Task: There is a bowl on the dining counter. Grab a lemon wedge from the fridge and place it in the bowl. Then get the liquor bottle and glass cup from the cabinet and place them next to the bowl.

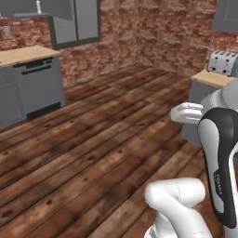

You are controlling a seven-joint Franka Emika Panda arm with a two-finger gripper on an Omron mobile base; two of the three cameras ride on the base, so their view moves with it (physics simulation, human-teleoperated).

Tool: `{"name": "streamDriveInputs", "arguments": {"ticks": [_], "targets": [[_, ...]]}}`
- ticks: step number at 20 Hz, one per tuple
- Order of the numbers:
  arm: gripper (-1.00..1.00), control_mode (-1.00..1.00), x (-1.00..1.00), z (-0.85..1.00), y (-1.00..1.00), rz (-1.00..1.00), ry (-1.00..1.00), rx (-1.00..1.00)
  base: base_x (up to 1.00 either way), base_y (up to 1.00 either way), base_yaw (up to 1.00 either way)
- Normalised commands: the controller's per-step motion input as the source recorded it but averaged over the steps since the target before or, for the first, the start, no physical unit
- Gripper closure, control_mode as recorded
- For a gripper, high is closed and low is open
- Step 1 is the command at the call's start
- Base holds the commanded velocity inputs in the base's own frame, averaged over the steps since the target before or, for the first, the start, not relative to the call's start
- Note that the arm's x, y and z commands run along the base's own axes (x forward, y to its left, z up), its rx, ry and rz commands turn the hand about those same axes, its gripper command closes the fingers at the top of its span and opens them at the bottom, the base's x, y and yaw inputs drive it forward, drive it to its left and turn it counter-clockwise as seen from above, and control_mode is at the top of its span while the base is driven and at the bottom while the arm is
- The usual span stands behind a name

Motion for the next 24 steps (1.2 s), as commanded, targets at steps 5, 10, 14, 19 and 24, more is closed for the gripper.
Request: {"name": "streamDriveInputs", "arguments": {"ticks": [5, 10, 14, 19, 24], "targets": [[-1.0, 1.0, 0.0, 0.0, 0.0, 0.0, 0.0, 0.0, 1.0, 0.0, 0.34], [-1.0, 1.0, 0.0, 0.0, 0.0, 0.0, 0.0, 0.0, 1.0, 0.0, 0.29], [-1.0, 1.0, 0.0, 0.0, 0.0, 0.0, 0.0, 0.0, 1.0, 0.0, 0.21], [-1.0, 1.0, 0.0, 0.0, 0.0, 0.0, 0.0, 0.0, 1.0, -0.05, 0.17], [-1.0, 1.0, 0.0, 0.0, 0.0, 0.0, 0.0, 0.0, 1.0, -0.16, 0.16]]}}
